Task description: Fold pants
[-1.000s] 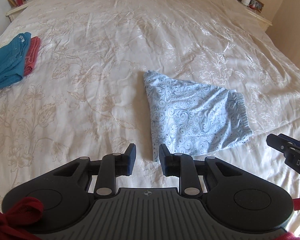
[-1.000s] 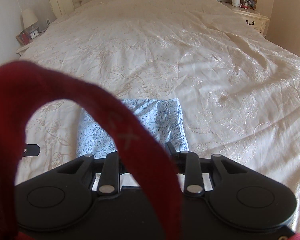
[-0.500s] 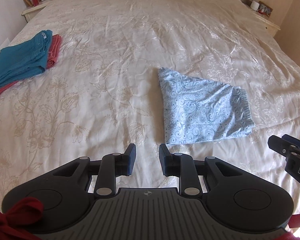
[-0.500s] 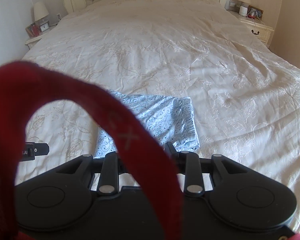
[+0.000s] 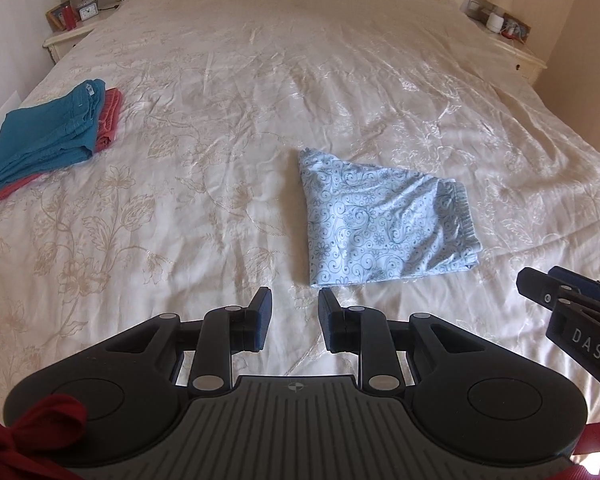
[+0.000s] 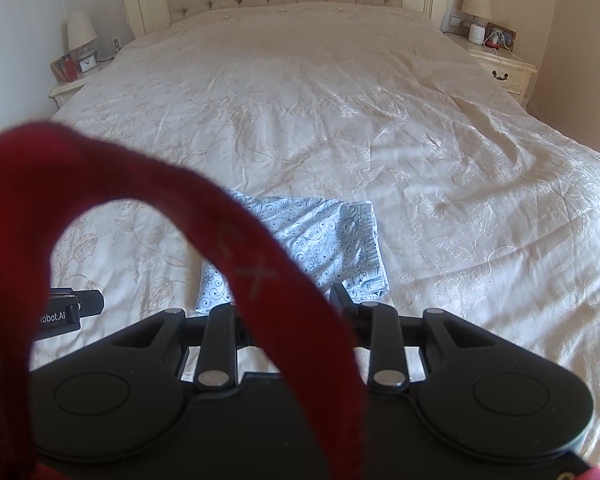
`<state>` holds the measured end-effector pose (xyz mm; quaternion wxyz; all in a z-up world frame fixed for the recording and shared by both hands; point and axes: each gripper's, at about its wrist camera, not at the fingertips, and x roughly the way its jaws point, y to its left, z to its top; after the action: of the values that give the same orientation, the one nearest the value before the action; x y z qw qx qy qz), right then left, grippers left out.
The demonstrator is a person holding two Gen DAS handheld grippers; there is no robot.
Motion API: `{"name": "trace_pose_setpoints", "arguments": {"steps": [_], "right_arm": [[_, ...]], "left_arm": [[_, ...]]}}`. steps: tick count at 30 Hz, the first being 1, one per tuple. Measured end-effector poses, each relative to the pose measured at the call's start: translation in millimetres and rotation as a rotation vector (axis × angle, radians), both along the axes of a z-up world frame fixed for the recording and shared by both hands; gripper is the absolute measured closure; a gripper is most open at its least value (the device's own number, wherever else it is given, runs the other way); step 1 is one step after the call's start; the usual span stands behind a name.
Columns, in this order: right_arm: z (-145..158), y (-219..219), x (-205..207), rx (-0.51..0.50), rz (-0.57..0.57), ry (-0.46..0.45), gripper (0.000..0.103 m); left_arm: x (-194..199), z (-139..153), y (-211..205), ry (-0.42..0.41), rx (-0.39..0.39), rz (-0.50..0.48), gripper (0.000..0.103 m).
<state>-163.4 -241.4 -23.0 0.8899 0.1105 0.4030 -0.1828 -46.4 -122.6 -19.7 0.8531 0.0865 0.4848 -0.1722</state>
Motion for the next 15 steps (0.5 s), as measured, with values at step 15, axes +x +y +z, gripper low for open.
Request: {"name": "trace_pose_setpoints", "arguments": {"steps": [15], "right_arm": [[-3.9, 0.5, -1.1, 0.019, -0.008, 0.002, 0.062]], "left_arm": [[-7.4, -3.0, -10.0, 0.013, 0.051, 0.006, 0.077]]}}
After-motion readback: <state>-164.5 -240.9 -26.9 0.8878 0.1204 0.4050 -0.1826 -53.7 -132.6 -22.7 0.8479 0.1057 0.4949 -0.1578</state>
